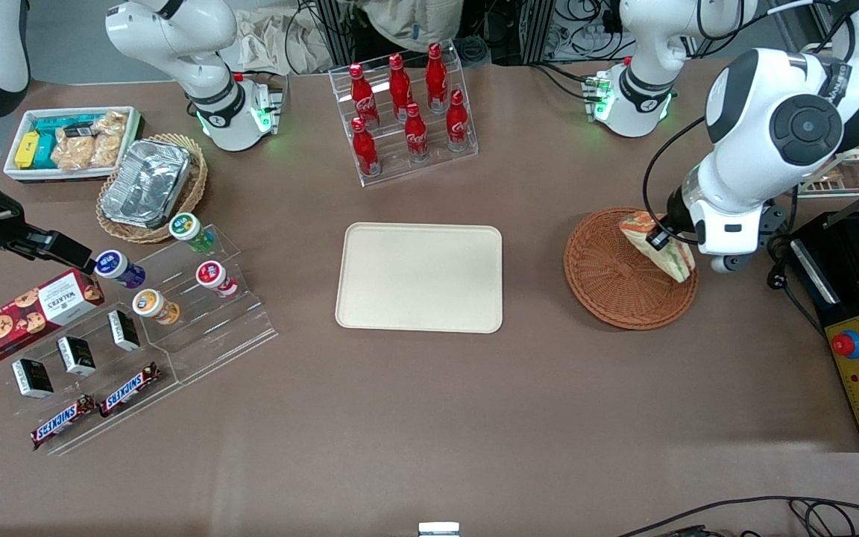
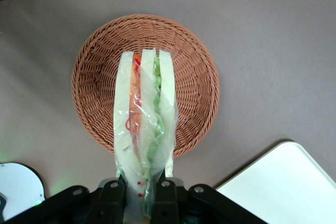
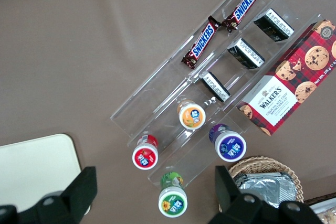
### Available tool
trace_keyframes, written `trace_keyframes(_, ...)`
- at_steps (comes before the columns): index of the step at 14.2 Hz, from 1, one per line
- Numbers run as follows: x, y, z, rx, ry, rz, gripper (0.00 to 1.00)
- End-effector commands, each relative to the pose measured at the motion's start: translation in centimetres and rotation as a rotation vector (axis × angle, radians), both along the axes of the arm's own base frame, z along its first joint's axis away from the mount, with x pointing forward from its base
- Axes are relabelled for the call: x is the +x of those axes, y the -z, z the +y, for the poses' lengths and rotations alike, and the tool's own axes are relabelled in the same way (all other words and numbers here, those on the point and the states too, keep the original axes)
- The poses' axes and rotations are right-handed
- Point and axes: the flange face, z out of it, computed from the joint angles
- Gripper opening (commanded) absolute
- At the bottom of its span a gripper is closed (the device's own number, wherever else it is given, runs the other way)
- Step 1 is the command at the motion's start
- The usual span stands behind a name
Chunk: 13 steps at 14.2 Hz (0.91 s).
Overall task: Place sandwich from basket to tray
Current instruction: 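Lift the sandwich out of the basket with the left gripper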
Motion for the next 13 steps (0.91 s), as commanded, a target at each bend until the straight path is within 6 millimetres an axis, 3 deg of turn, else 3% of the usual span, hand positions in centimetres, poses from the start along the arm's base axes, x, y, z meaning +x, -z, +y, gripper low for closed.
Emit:
trace_keyframes(1,-0.1,-0.7,-1.4,0.003,0.058,0.006,0.0)
trace_keyframes(7,-1.6,-0.1,-6.7,0.006,0.176,0.015,0.0)
trace_keyframes(8,-2.6,0.0,-9.2,0.013,0.273,0.013,0.0)
trace_keyframes(10,-3.7,0.7,-11.7,0.055,0.419,0.013,0.0)
trace_keyframes(13,-3.6,1.0,-13.3,-0.025,0.396,-0.008,0.0)
